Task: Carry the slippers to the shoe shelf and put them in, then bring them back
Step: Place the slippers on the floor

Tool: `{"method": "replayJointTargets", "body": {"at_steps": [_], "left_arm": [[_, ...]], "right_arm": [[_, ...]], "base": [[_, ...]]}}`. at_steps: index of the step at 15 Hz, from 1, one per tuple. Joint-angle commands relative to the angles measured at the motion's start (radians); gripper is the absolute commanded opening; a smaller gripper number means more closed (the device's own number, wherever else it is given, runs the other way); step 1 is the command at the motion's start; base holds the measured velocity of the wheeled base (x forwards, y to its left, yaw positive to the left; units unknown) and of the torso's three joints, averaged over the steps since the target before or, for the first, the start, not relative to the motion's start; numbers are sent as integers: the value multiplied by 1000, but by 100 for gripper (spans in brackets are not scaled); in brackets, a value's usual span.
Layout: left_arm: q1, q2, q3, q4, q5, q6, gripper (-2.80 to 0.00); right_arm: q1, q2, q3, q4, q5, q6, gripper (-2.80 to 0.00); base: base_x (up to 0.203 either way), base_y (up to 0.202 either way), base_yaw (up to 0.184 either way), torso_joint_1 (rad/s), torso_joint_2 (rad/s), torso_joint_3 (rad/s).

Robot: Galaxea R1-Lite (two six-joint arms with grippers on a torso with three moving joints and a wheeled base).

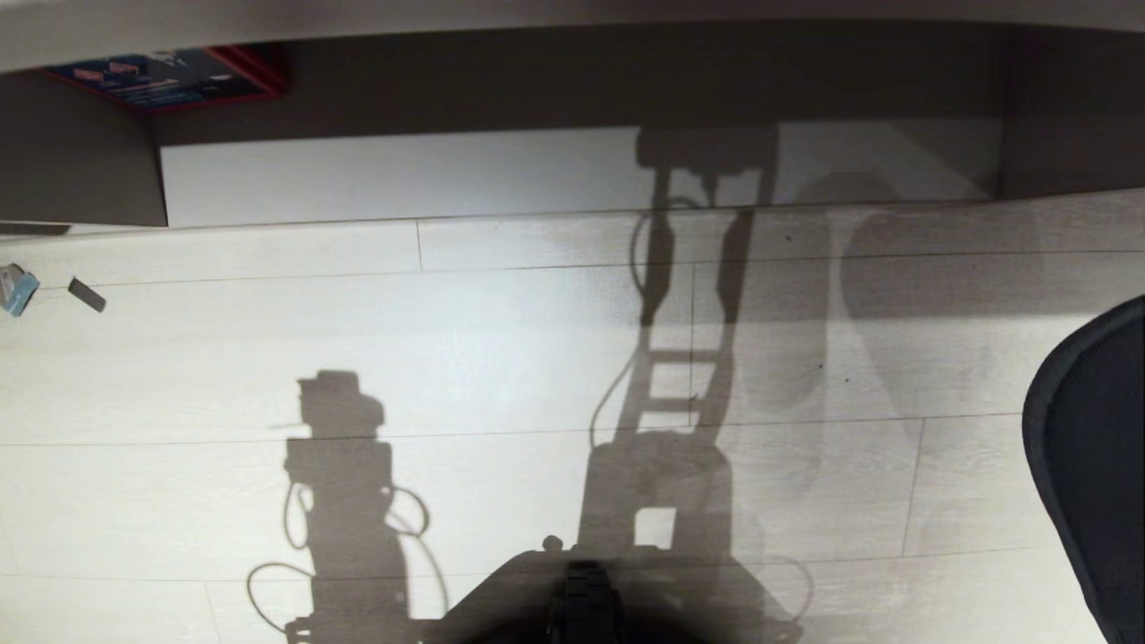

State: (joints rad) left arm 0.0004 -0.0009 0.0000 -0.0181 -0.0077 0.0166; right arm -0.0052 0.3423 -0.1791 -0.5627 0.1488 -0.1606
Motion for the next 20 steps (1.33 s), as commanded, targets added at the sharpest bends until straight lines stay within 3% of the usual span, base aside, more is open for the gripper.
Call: {"method": "replayJointTargets", "body": {"at_steps": [1, 5, 9, 14, 20], "left_arm": [[1, 1, 8, -2, 0, 0, -280], [0, 1, 8, -2, 1, 0, -280], [0, 1, 8, -2, 6, -22, -280], [0, 1, 8, -2, 6, -24, -280], [0, 1, 8, -2, 5, -21, -280]], "right_arm": [[-14, -117, 31, 39, 31, 6, -280], [-2, -272, 52, 281, 53, 40, -280], [-1, -321, 178, 313, 42, 40, -280], [-1, -341, 179, 436, -9, 38, -280], [-1, -341, 179, 440, -44, 44, -280]], "base": [[0, 0, 0, 0, 0, 0], [0, 0, 0, 0, 0, 0], [0, 0, 0, 0, 0, 0], [0, 0, 0, 0, 0, 0], [0, 0, 0, 0, 0, 0]]}}
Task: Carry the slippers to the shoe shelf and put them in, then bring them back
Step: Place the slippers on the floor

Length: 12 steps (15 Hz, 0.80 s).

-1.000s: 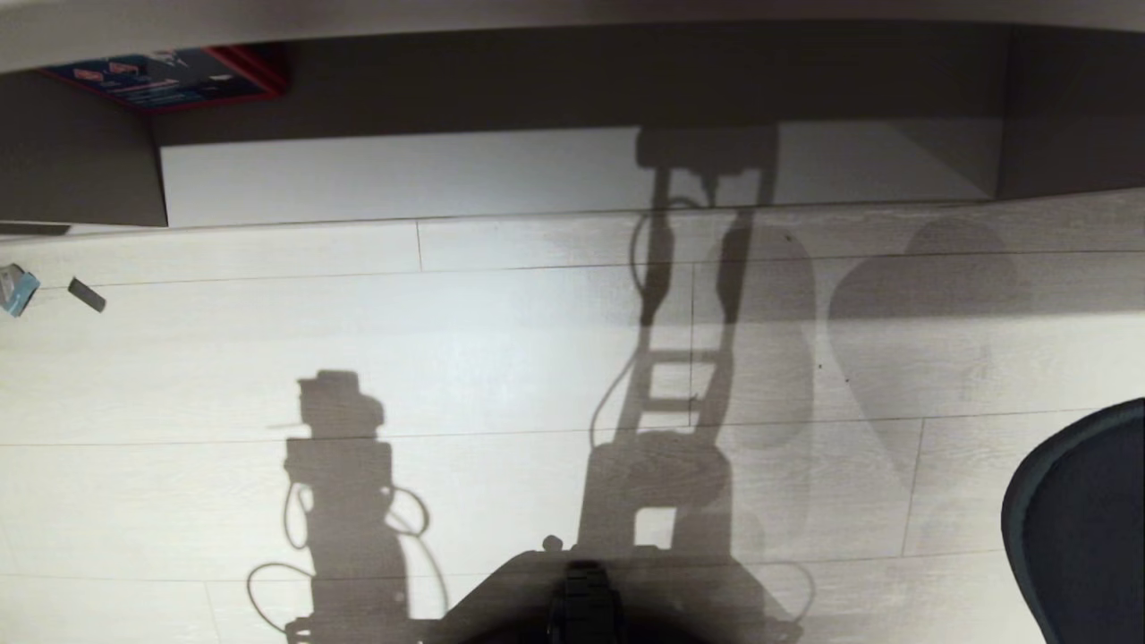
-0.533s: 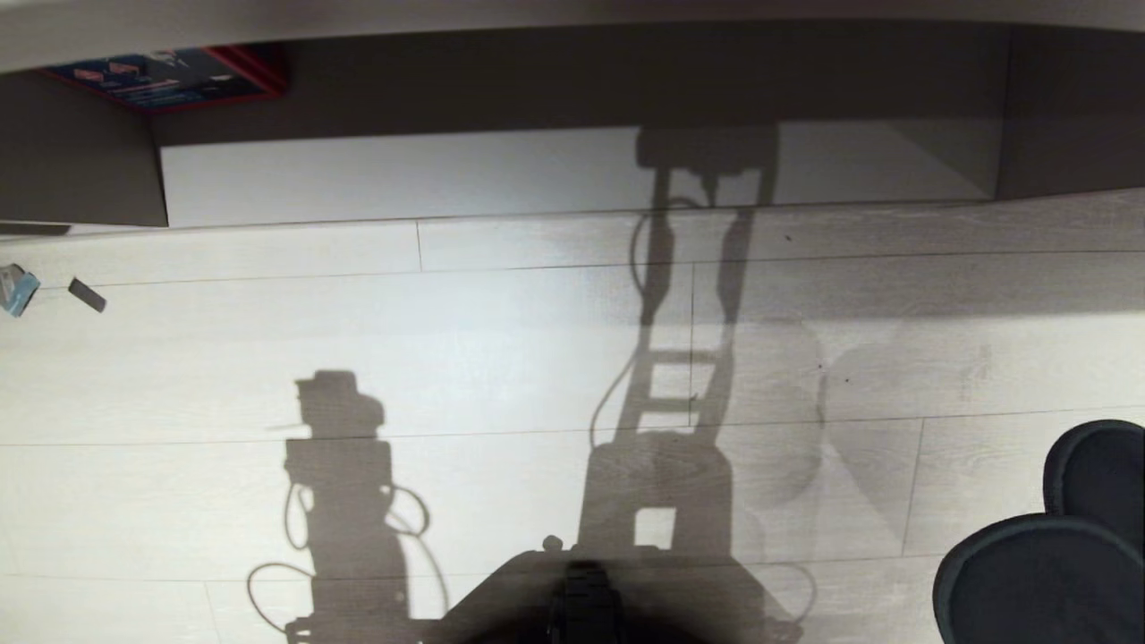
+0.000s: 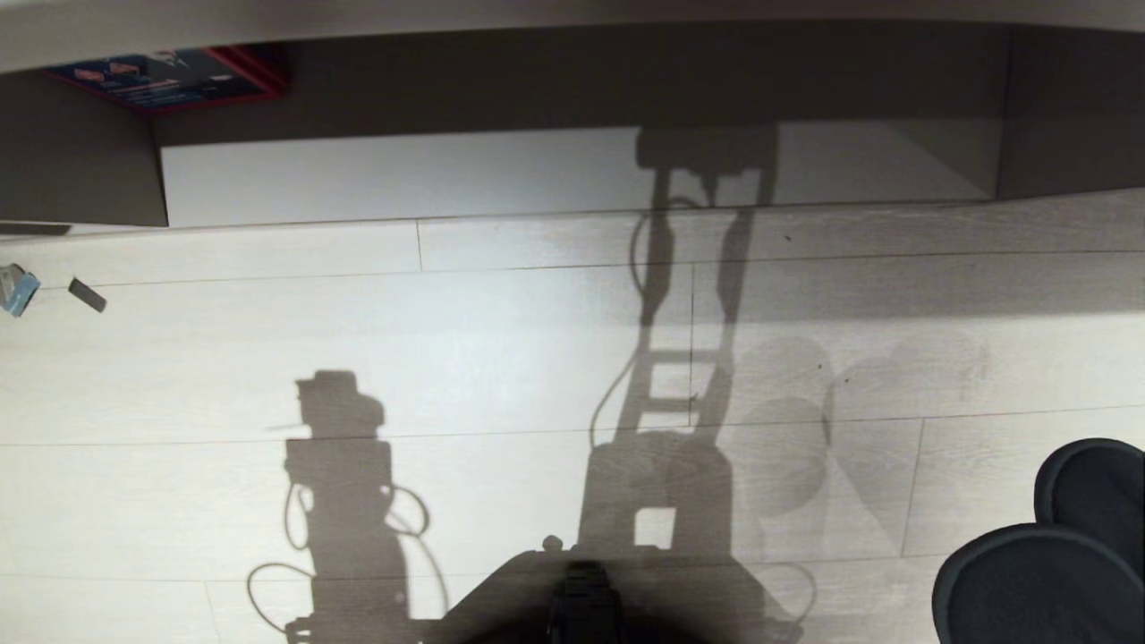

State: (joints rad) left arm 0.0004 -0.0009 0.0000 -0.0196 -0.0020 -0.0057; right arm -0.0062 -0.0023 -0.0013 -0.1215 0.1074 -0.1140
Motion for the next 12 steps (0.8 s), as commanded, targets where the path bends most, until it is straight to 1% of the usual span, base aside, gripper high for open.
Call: {"method": "replayJointTargets", "body": {"at_steps": [1, 5, 9, 12], "left_arm": [[1, 1, 8, 0, -1, 1, -280], [1, 1, 8, 0, -1, 0, -280], [1, 1, 8, 0, 0, 0, -280], [1, 1, 8, 0, 0, 0, -280]], "right_arm": [[0, 4, 1, -3, -6, -9, -280], [0, 4, 1, -4, -3, -38, -280], [0, 4, 1, -6, 2, -68, -280], [0, 4, 1, -1, -9, -67, -280]], "base": [[0, 0, 0, 0, 0, 0], [0, 0, 0, 3, 1, 36], [0, 0, 0, 1, 3, 187], [0, 0, 0, 0, 0, 202]]}}
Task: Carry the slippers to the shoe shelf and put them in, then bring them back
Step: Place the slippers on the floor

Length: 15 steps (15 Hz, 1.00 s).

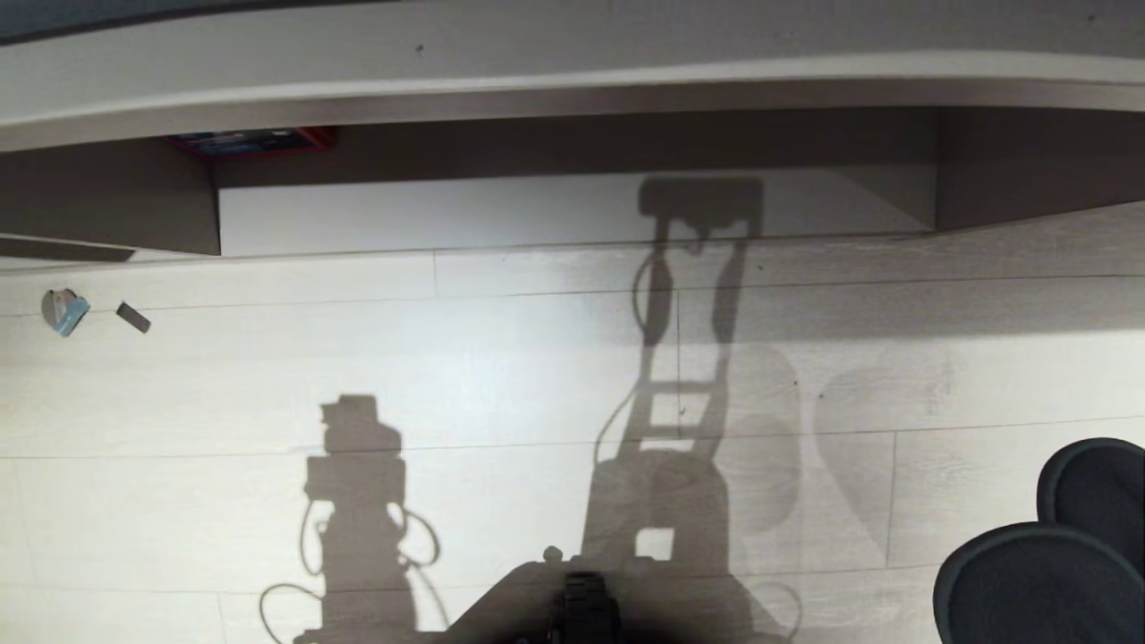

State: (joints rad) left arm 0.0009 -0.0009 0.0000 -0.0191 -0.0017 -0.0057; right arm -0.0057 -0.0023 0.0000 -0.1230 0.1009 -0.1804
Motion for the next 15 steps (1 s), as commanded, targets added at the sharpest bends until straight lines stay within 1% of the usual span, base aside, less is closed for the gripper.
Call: {"method": "replayJointTargets", "body": {"at_steps": [1, 15], "left_arm": [[0, 1, 8, -1, 0, 0, -280], [0, 1, 8, -1, 0, 0, -280]], "right_arm": [[0, 4, 0, 2, -5, 1, -280], [0, 4, 0, 2, -7, 1, -280]], "base": [[0, 0, 0, 0, 2, 210], [0, 0, 0, 1, 3, 206]]}}
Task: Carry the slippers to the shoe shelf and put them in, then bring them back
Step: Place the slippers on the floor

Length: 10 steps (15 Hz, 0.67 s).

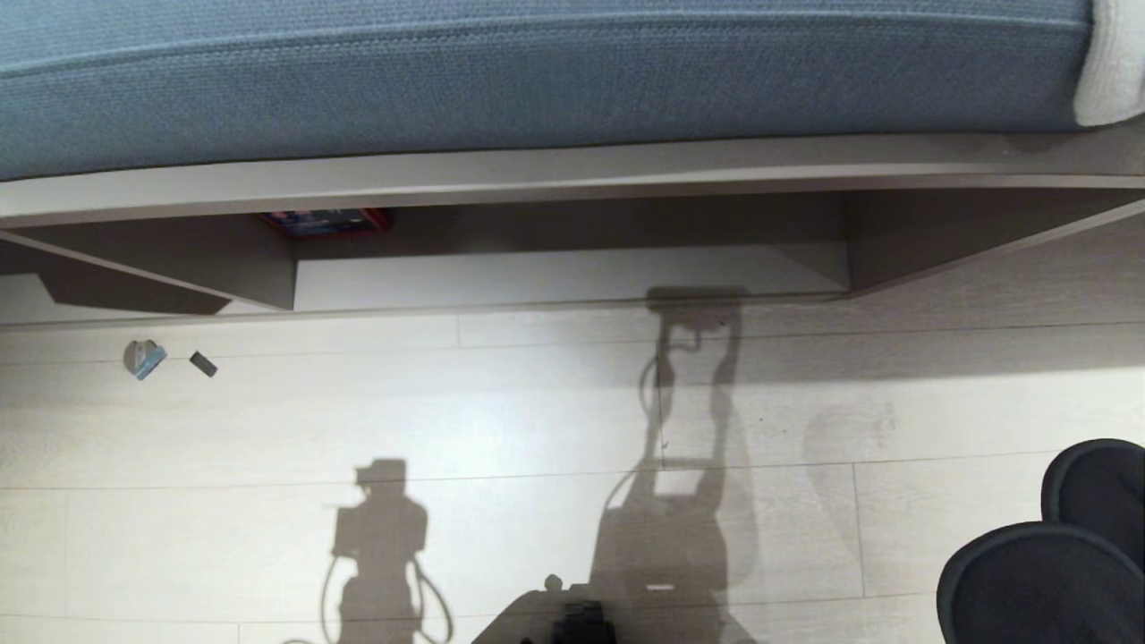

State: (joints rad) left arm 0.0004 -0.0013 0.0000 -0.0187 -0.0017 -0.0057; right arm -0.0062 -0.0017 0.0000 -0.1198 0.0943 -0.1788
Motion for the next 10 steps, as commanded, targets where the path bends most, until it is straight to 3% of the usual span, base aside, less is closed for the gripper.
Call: {"method": "replayJointTargets", "body": {"at_steps": [1, 10], "left_arm": [[0, 1, 8, -1, 0, 0, -280], [1, 1, 8, 0, 0, -2, -280]], "right_arm": [[0, 3, 0, 0, -3, -1, -280], [0, 3, 1, 69, -68, 4, -280]], "base": [[0, 0, 0, 4, -1, 196], [0, 0, 0, 4, 1, 203]]}}
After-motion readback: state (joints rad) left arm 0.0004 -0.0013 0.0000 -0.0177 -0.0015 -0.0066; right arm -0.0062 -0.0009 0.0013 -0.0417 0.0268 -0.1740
